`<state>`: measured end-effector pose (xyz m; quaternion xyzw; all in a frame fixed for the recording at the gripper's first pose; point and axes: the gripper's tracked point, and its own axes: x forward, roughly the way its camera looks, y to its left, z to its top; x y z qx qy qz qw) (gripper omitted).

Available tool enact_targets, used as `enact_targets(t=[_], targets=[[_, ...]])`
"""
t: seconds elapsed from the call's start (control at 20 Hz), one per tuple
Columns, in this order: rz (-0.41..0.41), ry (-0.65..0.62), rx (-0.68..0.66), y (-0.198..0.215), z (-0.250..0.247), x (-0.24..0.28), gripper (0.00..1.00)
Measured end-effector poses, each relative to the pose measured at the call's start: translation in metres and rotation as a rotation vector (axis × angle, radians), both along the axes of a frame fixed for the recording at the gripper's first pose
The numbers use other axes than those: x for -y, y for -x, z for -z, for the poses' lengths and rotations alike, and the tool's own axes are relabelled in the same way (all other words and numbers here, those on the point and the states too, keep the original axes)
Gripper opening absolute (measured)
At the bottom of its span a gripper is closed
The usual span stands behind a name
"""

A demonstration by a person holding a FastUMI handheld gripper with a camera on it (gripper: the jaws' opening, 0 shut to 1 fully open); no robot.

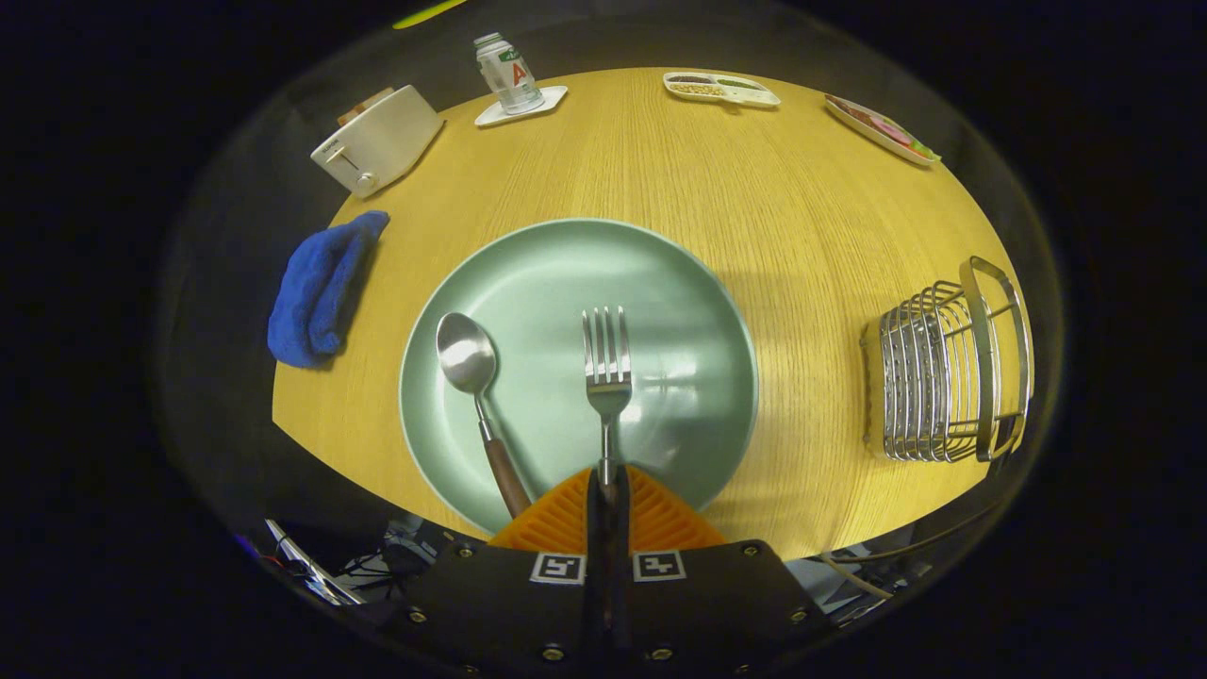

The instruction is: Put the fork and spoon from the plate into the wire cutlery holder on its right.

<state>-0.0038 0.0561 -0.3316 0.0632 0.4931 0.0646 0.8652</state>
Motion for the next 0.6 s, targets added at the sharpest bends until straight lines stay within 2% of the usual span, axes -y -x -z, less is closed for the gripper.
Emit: enact_targets(t=[0.6], targets=[[0.078, -0.066, 0.103, -0.006, -0.058, 0.019, 0.04]])
